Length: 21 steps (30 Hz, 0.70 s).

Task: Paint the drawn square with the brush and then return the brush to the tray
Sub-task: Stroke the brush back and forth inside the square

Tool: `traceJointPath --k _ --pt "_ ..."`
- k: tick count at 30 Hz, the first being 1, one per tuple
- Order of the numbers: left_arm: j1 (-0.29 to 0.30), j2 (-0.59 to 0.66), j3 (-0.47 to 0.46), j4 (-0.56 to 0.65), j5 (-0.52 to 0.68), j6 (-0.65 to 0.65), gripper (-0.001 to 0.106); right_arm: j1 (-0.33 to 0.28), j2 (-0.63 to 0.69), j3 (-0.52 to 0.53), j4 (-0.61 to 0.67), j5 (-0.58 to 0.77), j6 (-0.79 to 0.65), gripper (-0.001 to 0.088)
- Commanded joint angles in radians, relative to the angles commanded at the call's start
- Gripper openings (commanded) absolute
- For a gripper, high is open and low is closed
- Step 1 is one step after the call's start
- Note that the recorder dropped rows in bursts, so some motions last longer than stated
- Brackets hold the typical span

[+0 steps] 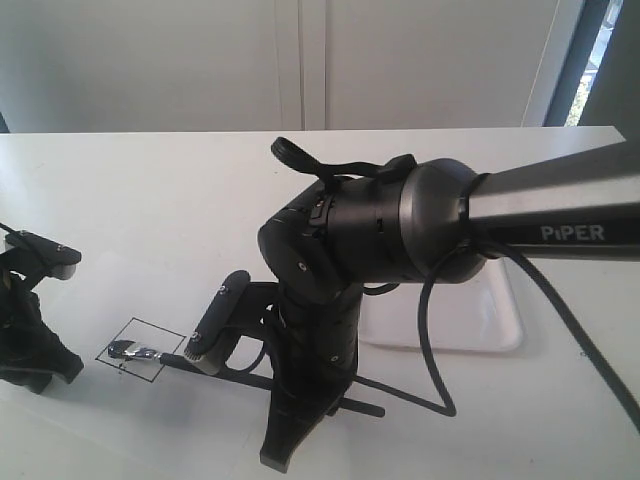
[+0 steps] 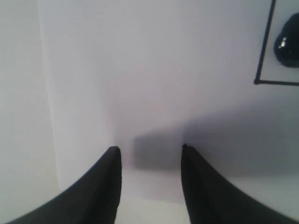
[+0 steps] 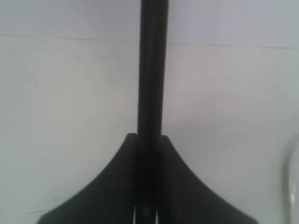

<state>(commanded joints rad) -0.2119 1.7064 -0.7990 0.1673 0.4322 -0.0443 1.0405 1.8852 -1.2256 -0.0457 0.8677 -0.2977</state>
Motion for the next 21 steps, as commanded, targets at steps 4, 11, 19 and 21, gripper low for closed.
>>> traceJointPath --k 4,11,19,21 --pt "0.0 0.0 0.0 0.0 -0.004 0.0 0.047 0.0 0.0 0.0 0.014 0.0 -0.018 0.0" --pt "0.0 0.0 0.0 -0.002 -0.013 0.0 0.047 0.0 0.0 0.0 0.027 -0.002 -0.039 0.0" --pt "0.0 0.0 0.0 -0.002 -0.013 0.0 0.047 0.0 0.002 0.0 0.029 -0.02 -0.05 0.0" --pt "0.0 0.0 0.0 -0.002 -0.013 0.0 0.047 0.0 0.002 -0.002 0.029 -0.03 -0.05 0.0"
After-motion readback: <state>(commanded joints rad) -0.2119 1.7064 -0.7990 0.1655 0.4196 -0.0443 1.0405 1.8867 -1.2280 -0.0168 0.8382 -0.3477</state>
